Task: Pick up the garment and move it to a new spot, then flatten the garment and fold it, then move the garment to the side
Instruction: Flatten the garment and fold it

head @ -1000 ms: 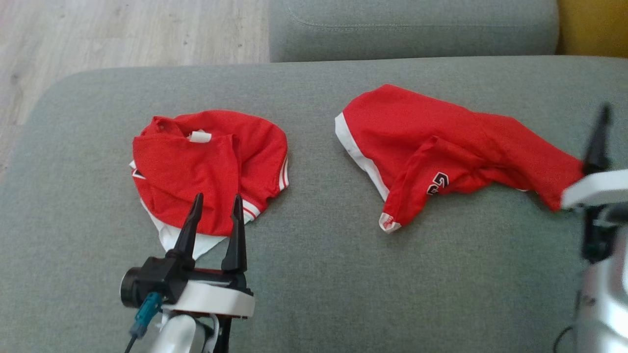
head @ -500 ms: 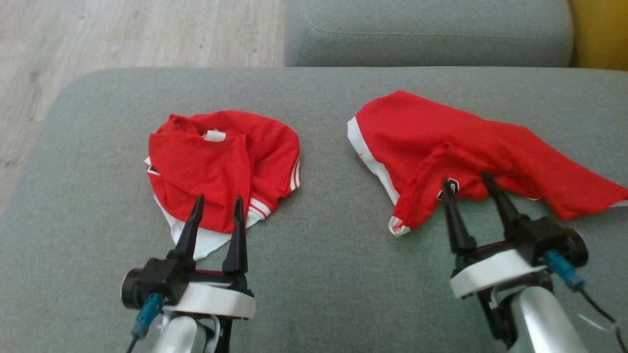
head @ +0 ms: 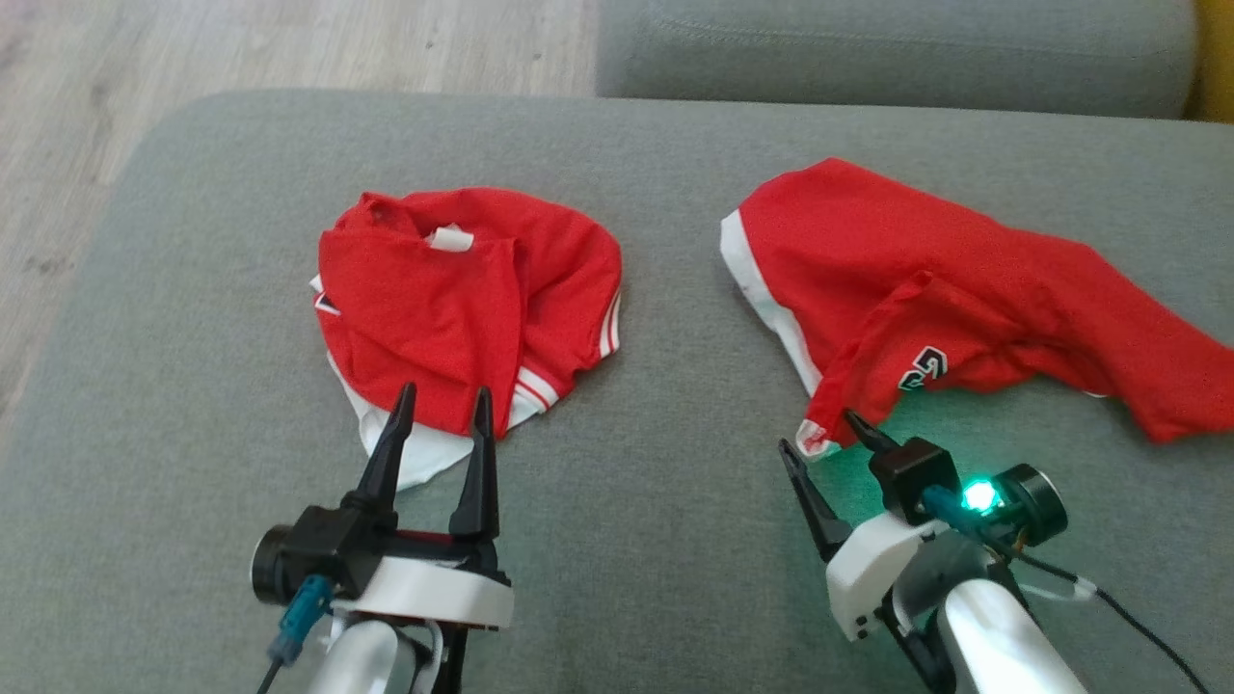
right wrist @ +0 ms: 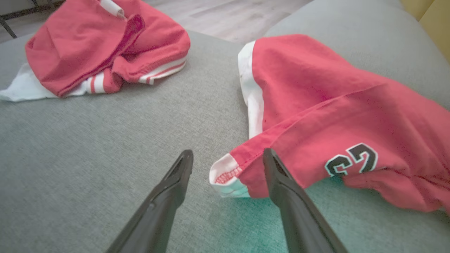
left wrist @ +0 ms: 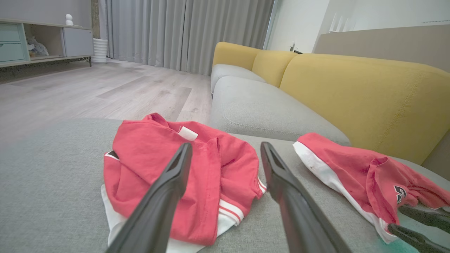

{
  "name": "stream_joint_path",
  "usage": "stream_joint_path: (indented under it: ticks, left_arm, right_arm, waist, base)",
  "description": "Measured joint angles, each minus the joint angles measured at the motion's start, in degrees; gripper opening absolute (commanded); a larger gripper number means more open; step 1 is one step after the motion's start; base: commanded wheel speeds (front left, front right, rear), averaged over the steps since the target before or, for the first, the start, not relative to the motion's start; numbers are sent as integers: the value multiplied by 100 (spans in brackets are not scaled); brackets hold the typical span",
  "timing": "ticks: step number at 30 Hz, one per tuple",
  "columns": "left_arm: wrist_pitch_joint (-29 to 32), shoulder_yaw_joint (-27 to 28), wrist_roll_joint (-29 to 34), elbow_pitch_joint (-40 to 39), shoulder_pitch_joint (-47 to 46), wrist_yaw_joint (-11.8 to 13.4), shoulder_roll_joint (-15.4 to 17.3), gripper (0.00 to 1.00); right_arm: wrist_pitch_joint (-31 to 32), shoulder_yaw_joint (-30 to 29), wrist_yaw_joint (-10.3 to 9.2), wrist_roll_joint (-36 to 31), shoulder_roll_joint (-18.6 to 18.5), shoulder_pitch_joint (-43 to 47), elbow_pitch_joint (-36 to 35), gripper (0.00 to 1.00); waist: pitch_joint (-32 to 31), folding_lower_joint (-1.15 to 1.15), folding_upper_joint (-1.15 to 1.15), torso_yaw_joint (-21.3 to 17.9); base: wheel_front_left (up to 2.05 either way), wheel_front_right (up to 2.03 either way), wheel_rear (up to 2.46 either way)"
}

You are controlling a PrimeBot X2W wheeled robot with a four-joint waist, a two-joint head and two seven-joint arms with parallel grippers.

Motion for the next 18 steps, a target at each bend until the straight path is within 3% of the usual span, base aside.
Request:
stream_joint_path:
  ticks: [13,14,15,16,18]
  left_arm:
    - [0,-57,-56,33,-136,46,0,100]
    - [0,-57,-56,34,-136,49,0,100]
    - [0,-57,-56,38,-136,49,0,100]
    - [0,-56,-56,51,-136,51,0,100]
    - [0,-49,-56,66,-136,51,0,100]
  right_arm:
    - [242,-237,0,-291,3,-391,811,100]
    - [241,-249,0,-291,7,-415,840,46]
    - [222,-264,0,-290,7,-438,866,11]
    - [210,-269,0,-279,7,-464,893,0]
    - [147,-279,0,-220,7,-477,910,0]
  waist:
    - [215,0,0,240]
    - [213,0,0,239]
    - [208,0,0,234]
    - [200,0,0,226]
    - [176,0,0,197]
  base:
    - [0,0,0]
    - [0,0,0]
    - [0,0,0]
    - [0,0,0]
    - [0,0,0]
